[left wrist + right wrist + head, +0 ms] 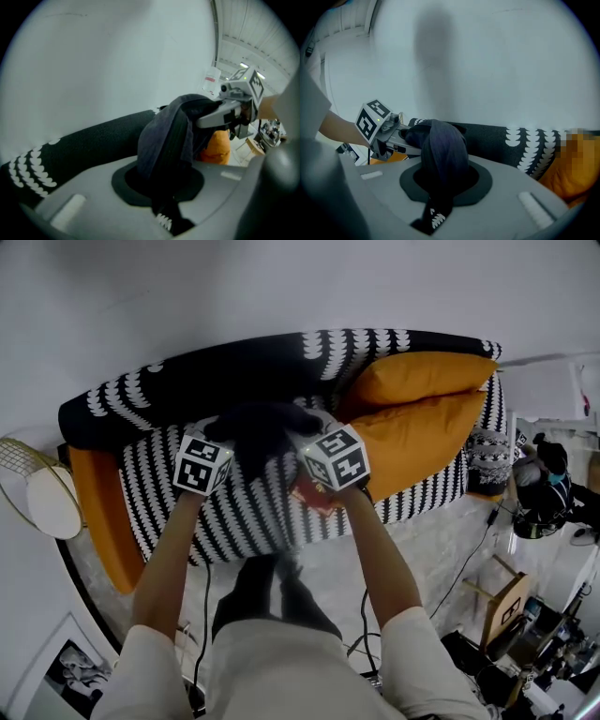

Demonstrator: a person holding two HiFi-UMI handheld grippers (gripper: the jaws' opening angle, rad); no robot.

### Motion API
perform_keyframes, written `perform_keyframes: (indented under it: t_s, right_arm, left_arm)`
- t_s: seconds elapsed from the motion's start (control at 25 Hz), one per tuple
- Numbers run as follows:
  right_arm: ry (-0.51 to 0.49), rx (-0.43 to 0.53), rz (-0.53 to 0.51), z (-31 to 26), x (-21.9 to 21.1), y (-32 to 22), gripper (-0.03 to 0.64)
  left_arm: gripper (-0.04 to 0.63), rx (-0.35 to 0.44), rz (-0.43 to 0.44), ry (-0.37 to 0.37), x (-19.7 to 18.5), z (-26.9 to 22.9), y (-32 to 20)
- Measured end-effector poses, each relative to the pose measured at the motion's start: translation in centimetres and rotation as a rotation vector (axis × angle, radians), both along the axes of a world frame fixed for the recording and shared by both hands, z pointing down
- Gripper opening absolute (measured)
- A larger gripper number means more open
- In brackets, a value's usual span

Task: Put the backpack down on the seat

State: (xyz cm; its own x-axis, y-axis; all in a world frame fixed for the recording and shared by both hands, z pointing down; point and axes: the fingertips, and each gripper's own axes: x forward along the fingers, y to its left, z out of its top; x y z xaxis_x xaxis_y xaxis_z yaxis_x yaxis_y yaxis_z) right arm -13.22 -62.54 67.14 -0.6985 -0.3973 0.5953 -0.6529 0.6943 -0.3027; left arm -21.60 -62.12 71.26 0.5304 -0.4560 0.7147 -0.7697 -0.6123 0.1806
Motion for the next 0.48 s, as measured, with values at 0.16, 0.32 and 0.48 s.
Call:
perform_keyframes:
  t_s: [0.16,0.32,0.48]
  right_arm:
    - [0.016,-0.043,0.0,2.3,-0.3,-1.2,0.054]
    - [0.031,-0.082,-0.009,5.0,-0.9,-2.0,0.058]
    - [0.015,-0.089,0.022,6.1,-0.6,-3.4,0.065]
  left_arm:
    - [0.051,-0.022,0.007,-0.026,-0.4,2.4,-1.2]
    - [0.059,-0.062,0.003,-0.042,-1.1,5.1,-2.3]
    - [0.058,-0.047,-0.02,-0.015,-1.0,5.9,-3.4]
